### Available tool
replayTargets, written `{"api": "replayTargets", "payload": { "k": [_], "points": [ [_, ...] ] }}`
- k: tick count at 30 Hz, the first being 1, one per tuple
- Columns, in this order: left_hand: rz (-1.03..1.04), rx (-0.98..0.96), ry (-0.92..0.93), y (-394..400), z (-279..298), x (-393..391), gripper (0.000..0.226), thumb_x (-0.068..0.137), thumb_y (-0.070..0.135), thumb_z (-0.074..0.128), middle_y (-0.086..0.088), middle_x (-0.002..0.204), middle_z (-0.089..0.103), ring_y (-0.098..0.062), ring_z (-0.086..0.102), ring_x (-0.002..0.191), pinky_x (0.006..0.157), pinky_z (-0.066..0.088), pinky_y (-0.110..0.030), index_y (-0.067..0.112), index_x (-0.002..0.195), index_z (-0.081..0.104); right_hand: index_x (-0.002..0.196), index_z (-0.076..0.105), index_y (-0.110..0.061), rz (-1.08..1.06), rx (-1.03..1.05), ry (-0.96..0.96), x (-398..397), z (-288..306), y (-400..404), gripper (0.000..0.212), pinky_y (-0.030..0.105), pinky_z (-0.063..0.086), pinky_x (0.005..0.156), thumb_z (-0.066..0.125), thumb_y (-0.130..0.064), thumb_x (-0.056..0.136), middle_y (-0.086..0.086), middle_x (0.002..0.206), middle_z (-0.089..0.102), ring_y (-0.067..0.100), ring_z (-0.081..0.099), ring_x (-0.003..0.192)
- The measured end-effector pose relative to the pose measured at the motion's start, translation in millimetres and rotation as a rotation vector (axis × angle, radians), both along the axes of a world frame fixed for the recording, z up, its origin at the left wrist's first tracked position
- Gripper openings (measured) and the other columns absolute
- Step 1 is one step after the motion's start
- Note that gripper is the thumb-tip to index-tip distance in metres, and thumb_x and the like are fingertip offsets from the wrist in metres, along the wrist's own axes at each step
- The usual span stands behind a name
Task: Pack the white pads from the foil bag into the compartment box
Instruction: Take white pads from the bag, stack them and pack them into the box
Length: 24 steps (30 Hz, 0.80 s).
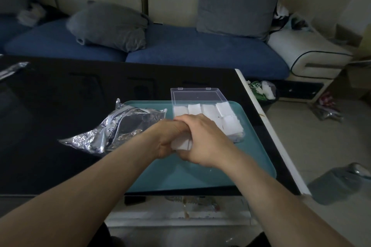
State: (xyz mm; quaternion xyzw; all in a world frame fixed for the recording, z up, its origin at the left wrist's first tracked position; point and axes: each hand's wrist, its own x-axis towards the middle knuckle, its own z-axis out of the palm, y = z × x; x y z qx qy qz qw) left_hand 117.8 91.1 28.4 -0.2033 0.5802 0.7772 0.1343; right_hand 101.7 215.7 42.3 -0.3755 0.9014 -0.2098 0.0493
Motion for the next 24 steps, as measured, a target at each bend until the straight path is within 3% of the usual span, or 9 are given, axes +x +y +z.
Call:
{"api": "replayTargets", "payload": {
  "k": [2,6,8,11,13,15,18,21,24],
  "points": [
    [0.022,-0.057,0.008,2,-2,1,0.012,0.089,-0.001,0.059,-0.011,0.079,0.070,-0.022,0.068,0.066,0.058,0.055,-0.028,0.008,0.095,0.066,0.145,0.044,-0.024,0.017,-0.002,0.030,2,1,-2,0.081,0.041,0.041,0.104,0.081,-0.023,0.073,-0.003,0.134,0.054,0.019,0.044,0.124],
    [0.010,-0.218,0.018,-1,-4,2,0.014,0.087,-0.005,0.057,-0.014,0.081,0.071,-0.025,0.068,0.071,0.066,0.054,-0.032,0.004,0.090,0.068,0.141,0.045,-0.024,0.008,0.203,0.151,6,2,-5,0.079,0.042,0.041,0.099,0.080,-0.043,0.072,-0.001,0.123,0.046,0.021,0.039,0.114],
    [-0.024,-0.221,0.030,-3,-2,6,0.016,0.086,-0.009,0.057,-0.014,0.077,0.070,-0.023,0.068,0.066,0.062,0.056,-0.030,0.003,0.084,0.068,0.133,0.052,-0.024,0.029,0.189,0.121,6,3,-4,0.071,0.041,0.043,0.096,0.081,-0.042,0.071,-0.001,0.115,0.044,0.020,0.038,0.110],
    [-0.128,-0.234,0.041,-7,1,12,0.015,0.079,-0.015,0.060,-0.020,0.079,0.067,-0.024,0.067,0.065,0.058,0.057,-0.029,-0.003,0.083,0.069,0.117,0.060,-0.030,0.113,0.040,-0.218,1,8,7,0.059,0.030,0.049,0.086,0.091,-0.032,0.066,-0.009,0.103,0.052,0.010,0.048,0.100],
    [-0.210,-0.273,0.051,-10,0,16,0.022,0.076,-0.012,0.067,-0.017,0.084,0.066,-0.024,0.065,0.066,0.060,0.056,-0.030,-0.005,0.096,0.069,0.119,0.064,-0.028,0.132,-0.115,-0.482,-7,10,18,0.056,0.018,0.048,0.077,0.091,-0.021,0.071,-0.016,0.096,0.062,-0.004,0.059,0.083],
    [-0.266,-0.304,0.046,-9,-1,19,0.033,0.076,-0.007,0.072,-0.015,0.087,0.067,-0.025,0.065,0.064,0.061,0.058,-0.035,-0.002,0.108,0.066,0.129,0.062,-0.019,0.090,-0.182,-0.646,-13,9,26,0.060,0.014,0.044,0.074,0.088,-0.014,0.075,-0.014,0.092,0.066,-0.007,0.059,0.074],
    [-0.333,-0.520,0.079,-7,-1,24,0.050,0.060,0.007,0.078,-0.014,0.091,0.071,-0.027,0.067,0.068,0.070,0.061,-0.042,0.007,0.108,0.064,0.130,0.059,-0.014,0.108,-0.178,-0.808,-17,4,31,0.065,0.017,0.045,0.073,0.088,-0.004,0.073,-0.011,0.083,0.067,0.000,0.059,0.075],
    [-0.350,-0.512,0.070,-9,-2,28,0.058,0.067,-0.003,0.077,-0.021,0.090,0.070,-0.031,0.064,0.060,0.063,0.060,-0.046,0.010,0.117,0.050,0.121,0.061,-0.015,0.125,-0.336,-1.052,-20,3,34,0.052,0.024,0.041,0.067,0.077,-0.002,0.074,0.007,0.091,0.068,0.008,0.060,0.073],
    [-0.321,-0.566,0.128,-8,0,28,0.060,0.070,-0.007,0.072,-0.018,0.091,0.072,-0.032,0.065,0.059,0.065,0.059,-0.050,0.016,0.119,0.047,0.109,0.065,-0.011,-0.018,-0.399,-1.020,-20,-1,30,0.030,0.025,0.037,0.061,0.076,-0.003,0.083,0.002,0.076,0.069,0.010,0.057,0.064]
  ]
}}
